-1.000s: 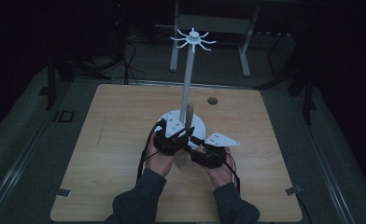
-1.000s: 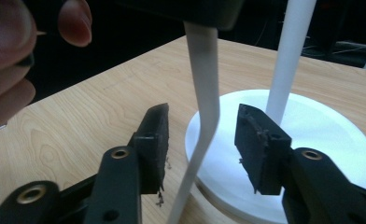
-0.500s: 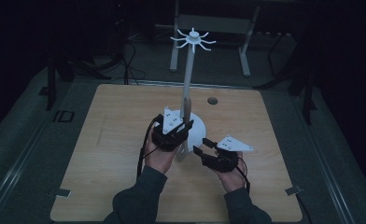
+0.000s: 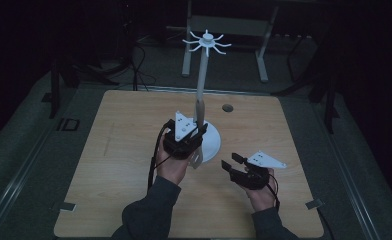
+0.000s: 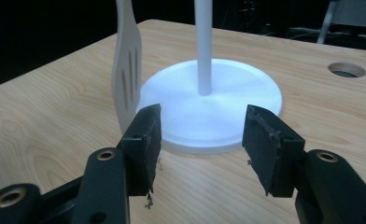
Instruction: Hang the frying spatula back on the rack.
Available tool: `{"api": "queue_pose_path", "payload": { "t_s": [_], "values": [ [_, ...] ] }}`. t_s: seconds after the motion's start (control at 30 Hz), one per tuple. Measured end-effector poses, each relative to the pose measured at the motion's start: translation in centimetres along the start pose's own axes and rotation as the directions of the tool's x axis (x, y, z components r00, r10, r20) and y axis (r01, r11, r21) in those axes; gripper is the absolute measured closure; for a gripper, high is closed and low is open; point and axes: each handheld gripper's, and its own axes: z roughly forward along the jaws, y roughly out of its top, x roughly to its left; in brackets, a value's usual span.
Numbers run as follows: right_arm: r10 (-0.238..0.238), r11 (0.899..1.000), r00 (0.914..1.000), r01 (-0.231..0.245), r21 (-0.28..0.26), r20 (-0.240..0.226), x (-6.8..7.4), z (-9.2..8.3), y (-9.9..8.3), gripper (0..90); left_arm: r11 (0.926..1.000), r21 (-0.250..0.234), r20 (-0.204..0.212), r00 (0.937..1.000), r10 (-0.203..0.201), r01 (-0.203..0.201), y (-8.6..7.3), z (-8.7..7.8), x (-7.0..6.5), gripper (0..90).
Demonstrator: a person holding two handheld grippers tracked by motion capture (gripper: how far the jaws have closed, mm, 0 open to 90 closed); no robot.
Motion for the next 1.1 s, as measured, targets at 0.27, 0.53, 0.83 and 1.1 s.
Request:
{"api": "queue_pose_path", "payload": {
  "t_s": [0.27, 0.53, 0.83, 1.1],
  "values": [
    [0.018, 1.0, 0.9994, -0.018, -0.001, 0.029, -1.1, -1.2, -1.0, 46.9, 1.0, -0.008, -0.033, 0.9995, -0.003, 0.003, 1.8, -0.2, 0.2, 75.0],
    [0.042, 0.999, 0.9983, -0.042, -0.008, 0.039, -1.5, -1.8, -1.9, 47.1, 0.9998, -0.009, -0.093, 0.9956, 0.016, -0.017, 3.6, 0.0, -0.2, 75.0],
    [0.056, 0.998, 0.9973, -0.055, -0.009, 0.047, -1.8, -2.1, -2.3, 47.1, 0.9996, -0.016, -0.152, 0.9882, 0.02, -0.023, 5.3, 0.6, -0.4, 74.9],
    [0.054, 0.999, 0.9976, -0.054, -0.006, 0.042, -1.7, -1.9, -2.4, 47.1, 0.9994, -0.012, -0.193, 0.9807, 0.028, -0.031, 6.4, 1.2, -0.5, 74.9]
  ]
}}
